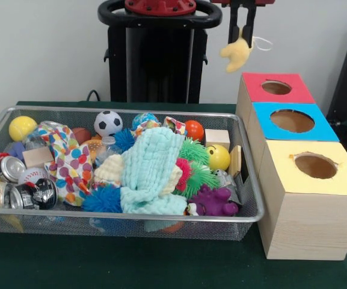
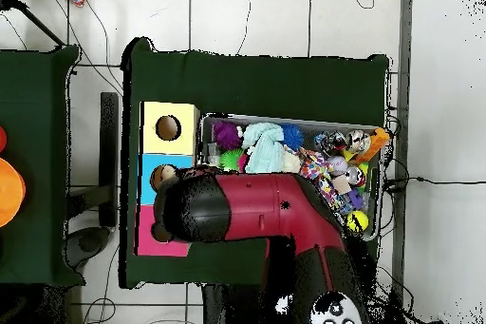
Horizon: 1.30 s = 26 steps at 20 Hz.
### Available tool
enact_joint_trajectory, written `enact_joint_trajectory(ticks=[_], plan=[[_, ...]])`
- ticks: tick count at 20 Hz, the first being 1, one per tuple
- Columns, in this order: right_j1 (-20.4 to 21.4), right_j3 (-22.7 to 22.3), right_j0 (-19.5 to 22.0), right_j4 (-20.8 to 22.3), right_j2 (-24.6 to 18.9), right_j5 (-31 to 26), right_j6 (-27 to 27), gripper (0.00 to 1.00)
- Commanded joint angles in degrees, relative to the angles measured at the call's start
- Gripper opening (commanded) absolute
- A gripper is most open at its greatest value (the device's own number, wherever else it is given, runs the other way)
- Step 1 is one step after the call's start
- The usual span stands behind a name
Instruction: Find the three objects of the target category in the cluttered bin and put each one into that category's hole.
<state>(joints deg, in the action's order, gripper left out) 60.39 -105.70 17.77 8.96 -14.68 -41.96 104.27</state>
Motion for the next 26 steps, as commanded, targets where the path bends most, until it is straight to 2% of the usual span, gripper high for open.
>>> enact_joint_trajectory(ticks=[1, 5, 6, 10, 16, 26], plan=[[-1.8, -3.4, -0.9, -2.6, 3.1, -2.4, 11.1, 0.00], [-7.7, 1.0, 0.6, -1.9, 1.7, -0.2, 7.1, 0.00], [-7.9, 1.2, 0.7, -1.8, 1.8, 0.0, 6.9, 0.00], [-6.6, 0.5, 0.4, -1.8, 2.7, -0.4, 7.2, 0.00], [-3.9, -3.8, -3.2, -2.5, 5.2, 1.9, 11.9, 0.00], [-3.5, -3.4, -8.0, -4.5, 8.5, 1.1, 13.9, 0.00]])
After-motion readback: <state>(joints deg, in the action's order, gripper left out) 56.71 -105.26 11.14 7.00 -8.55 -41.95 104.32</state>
